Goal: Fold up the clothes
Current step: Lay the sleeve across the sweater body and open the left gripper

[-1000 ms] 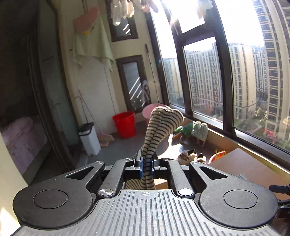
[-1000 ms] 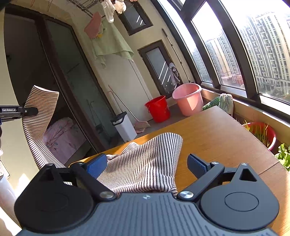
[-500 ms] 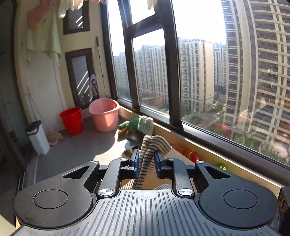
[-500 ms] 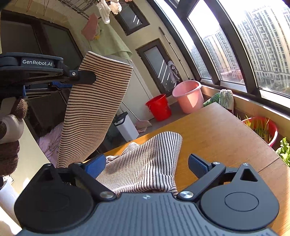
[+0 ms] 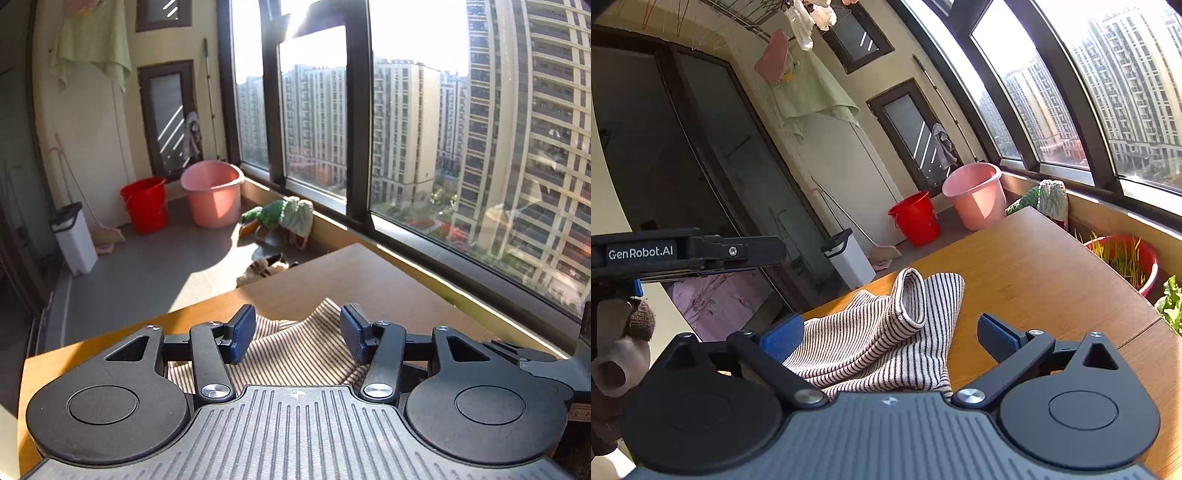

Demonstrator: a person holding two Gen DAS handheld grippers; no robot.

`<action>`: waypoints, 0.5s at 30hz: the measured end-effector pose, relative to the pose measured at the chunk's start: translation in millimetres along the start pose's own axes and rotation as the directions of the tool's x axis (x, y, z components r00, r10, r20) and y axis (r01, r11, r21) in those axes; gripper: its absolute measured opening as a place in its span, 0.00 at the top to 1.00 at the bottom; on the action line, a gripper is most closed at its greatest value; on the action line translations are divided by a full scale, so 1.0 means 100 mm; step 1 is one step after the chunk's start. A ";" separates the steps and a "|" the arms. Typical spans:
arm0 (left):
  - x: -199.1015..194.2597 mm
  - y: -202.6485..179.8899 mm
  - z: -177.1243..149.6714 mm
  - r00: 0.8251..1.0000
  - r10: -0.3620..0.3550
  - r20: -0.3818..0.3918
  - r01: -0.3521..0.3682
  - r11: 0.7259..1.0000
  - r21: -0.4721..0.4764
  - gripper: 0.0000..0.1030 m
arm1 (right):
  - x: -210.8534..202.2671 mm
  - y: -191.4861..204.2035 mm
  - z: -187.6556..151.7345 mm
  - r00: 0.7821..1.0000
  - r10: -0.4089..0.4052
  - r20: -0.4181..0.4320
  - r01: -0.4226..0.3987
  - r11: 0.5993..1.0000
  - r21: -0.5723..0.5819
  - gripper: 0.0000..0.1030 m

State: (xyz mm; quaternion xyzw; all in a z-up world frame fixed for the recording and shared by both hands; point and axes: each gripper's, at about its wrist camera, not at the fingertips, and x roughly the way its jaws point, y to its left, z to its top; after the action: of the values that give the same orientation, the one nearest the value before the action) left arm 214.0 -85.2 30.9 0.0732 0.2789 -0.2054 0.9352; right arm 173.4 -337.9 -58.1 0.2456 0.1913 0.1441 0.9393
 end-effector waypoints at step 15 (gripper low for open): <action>-0.12 0.68 -1.10 0.995 -0.027 -0.096 0.011 0.986 -0.164 0.21 | 0.11 -0.10 -0.01 0.998 -0.058 -0.017 0.060 0.993 0.100 0.00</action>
State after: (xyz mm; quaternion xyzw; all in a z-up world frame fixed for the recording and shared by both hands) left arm 180.2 8.0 -52.6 0.0036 0.3411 -0.1868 0.9213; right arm 184.8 -341.4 -67.1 0.2856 0.2121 0.1082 0.9283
